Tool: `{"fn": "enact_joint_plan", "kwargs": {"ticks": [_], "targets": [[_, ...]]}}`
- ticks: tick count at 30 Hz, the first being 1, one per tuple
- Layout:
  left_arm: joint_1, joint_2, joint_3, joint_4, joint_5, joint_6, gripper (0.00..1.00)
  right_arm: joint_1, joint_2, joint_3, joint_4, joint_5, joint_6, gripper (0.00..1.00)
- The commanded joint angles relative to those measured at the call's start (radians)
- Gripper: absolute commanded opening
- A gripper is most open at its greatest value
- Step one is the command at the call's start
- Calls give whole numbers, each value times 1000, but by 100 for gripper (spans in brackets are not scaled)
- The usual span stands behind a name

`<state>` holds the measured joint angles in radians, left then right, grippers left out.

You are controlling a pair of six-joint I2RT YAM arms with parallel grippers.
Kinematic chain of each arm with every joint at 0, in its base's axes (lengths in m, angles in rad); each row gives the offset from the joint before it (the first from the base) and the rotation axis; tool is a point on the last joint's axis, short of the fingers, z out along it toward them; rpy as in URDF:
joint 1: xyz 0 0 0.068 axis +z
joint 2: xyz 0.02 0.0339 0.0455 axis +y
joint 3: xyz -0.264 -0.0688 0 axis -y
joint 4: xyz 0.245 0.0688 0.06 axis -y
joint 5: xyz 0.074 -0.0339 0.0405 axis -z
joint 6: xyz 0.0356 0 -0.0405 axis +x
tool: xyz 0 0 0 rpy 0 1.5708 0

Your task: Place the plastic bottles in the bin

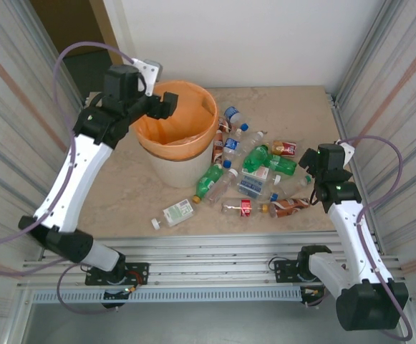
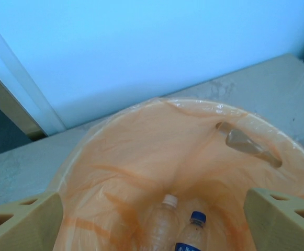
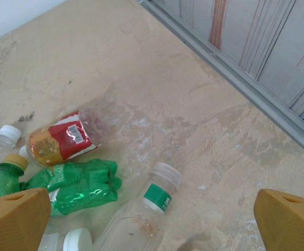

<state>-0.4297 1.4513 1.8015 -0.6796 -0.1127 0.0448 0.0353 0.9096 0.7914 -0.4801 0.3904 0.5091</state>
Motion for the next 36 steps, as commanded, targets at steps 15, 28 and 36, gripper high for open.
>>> {"fn": "enact_joint_plan", "kwargs": {"ticks": [15, 28, 36], "targets": [[-1, -482, -487, 281, -36, -53, 94, 6, 23, 33, 1, -16, 7, 98], [-1, -749, -760, 224, 21, -92, 96, 5, 22, 19, 15, -28, 20, 98], [-1, -829, -851, 140, 72, -119, 98, 5, 1, 15, 8, -27, 20, 98]]}}
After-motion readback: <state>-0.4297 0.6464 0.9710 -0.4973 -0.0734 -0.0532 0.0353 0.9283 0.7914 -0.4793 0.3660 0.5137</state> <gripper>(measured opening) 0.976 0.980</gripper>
